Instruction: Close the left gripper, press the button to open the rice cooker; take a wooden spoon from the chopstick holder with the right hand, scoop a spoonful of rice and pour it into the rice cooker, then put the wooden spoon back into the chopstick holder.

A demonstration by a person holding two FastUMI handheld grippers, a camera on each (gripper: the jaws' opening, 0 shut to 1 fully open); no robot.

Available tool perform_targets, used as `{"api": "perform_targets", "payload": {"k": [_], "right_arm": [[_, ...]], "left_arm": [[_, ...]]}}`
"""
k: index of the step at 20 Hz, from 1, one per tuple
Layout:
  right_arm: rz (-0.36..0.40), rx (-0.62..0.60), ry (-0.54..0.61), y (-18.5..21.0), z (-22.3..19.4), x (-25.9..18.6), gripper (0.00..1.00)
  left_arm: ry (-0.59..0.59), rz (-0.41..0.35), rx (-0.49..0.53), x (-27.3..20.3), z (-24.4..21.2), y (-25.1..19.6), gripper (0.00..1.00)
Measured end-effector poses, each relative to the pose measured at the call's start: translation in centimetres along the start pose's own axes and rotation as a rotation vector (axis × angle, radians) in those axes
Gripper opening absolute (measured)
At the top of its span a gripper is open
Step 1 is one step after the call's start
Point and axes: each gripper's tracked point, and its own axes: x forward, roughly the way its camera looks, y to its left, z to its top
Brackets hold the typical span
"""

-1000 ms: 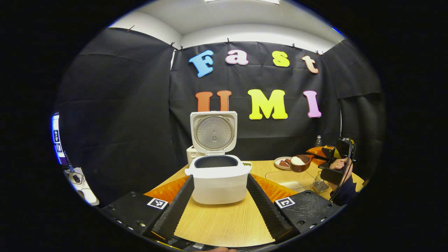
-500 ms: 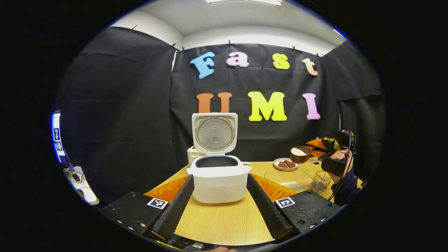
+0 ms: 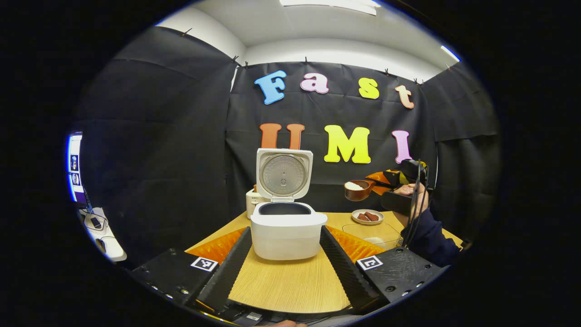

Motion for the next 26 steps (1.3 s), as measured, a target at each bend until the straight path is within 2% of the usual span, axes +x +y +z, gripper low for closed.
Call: {"api": "perform_targets", "payload": {"k": [5, 8, 11, 18, 22, 23, 24, 26], "right_arm": [[-0.045, -0.189, 0.02, 2.7, -3.2, 5.7, 0.15], [-0.066, -0.355, 0.034, 4.5, -5.5, 9.0, 0.15], [-0.112, -0.544, 0.029, 4.7, -7.3, 11.7, 0.15], [-0.182, -0.886, 0.07, 3.3, -10.5, 15.5, 0.15], [-0.151, -1.098, 0.079, 4.3, -12.3, 16.3, 0.15], [-0.135, -1.153, 0.078, 4.5, -12.9, 16.4, 0.12], [-0.114, -1.217, 0.077, 5.1, -13.7, 16.3, 0.16], [-0.046, -1.35, 0.069, 6.7, -15.8, 16.3, 0.16]], "left_arm": [[-0.002, 0.037, -0.009, -1.1, -0.2, 2.3, 0.97], [0.005, 0.053, -0.015, -1.4, -0.6, 3.1, 0.97], [0.014, 0.068, -0.018, -1.7, -0.9, 3.8, 0.97], [0.014, 0.079, -0.037, -2.1, -1.3, 4.7, 0.97], [0.02, 0.079, -0.041, -2.1, -1.6, 4.7, 0.97], [0.023, 0.08, -0.042, -2.1, -1.8, 4.8, 0.97], [0.025, 0.083, -0.04, -2.1, -2.0, 4.9, 0.97], [0.04, 0.104, -0.028, -2.2, -2.4, 5.4, 0.97]]}}
